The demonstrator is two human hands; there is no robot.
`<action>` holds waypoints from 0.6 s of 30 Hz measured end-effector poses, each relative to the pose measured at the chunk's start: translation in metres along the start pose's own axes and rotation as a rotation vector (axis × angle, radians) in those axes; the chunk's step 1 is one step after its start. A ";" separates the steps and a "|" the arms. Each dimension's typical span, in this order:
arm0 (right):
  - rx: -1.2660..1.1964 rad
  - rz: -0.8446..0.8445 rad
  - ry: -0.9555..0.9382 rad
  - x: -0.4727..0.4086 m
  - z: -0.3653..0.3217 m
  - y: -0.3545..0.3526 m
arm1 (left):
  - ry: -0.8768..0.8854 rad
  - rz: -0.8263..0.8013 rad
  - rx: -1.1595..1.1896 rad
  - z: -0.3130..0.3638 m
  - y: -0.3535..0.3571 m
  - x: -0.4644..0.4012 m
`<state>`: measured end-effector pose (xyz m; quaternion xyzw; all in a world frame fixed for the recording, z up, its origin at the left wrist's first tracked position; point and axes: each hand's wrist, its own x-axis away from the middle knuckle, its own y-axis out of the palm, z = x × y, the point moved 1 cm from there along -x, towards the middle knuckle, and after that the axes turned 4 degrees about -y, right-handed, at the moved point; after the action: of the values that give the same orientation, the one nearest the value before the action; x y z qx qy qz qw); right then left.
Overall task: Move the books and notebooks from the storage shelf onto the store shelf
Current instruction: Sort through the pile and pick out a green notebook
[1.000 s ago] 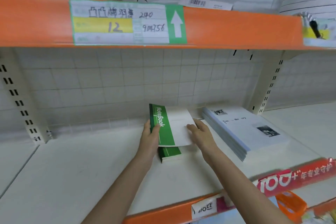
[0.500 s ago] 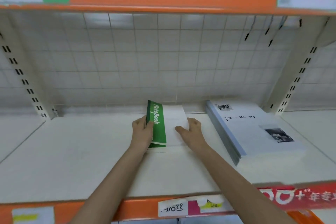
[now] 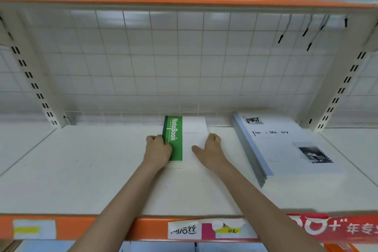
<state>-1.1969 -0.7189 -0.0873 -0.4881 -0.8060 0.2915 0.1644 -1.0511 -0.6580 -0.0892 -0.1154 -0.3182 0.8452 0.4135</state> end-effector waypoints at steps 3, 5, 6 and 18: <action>0.012 -0.046 -0.075 0.004 -0.003 -0.005 | 0.069 -0.018 -0.018 -0.001 -0.004 0.004; 0.036 -0.124 -0.101 0.008 -0.004 -0.010 | 0.172 -0.097 -0.057 -0.004 -0.008 0.008; 0.057 -0.174 -0.100 0.010 -0.005 -0.013 | 0.227 -0.153 -0.053 -0.004 -0.012 0.011; 0.230 -0.279 -0.140 0.010 0.001 -0.014 | 0.258 -0.225 -0.159 -0.010 -0.025 0.025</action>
<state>-1.2119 -0.7149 -0.0794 -0.3280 -0.8367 0.3895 0.2016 -1.0464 -0.6226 -0.0792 -0.2188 -0.3394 0.7441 0.5322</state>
